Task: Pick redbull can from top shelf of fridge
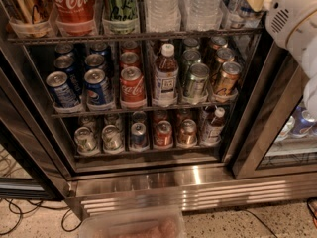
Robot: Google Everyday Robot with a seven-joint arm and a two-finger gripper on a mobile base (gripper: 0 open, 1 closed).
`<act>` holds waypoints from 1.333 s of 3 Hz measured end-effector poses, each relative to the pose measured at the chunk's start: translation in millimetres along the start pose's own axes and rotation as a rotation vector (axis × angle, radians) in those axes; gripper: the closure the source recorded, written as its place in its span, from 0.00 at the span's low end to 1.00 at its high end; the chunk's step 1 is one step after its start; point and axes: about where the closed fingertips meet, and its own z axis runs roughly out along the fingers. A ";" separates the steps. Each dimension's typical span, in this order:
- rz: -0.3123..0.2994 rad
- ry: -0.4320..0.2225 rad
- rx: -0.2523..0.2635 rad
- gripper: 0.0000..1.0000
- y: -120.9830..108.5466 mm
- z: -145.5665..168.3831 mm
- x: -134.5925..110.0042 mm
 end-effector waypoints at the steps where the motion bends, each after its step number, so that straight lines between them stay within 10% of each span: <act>1: 0.006 0.010 -0.034 1.00 7.4 -1.0 -0.6; 4: 0.025 0.083 -0.274 1.00 79.4 -63.3 6.1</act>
Offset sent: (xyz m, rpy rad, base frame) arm -0.0811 0.0074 0.0086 -0.0300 0.1466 0.2870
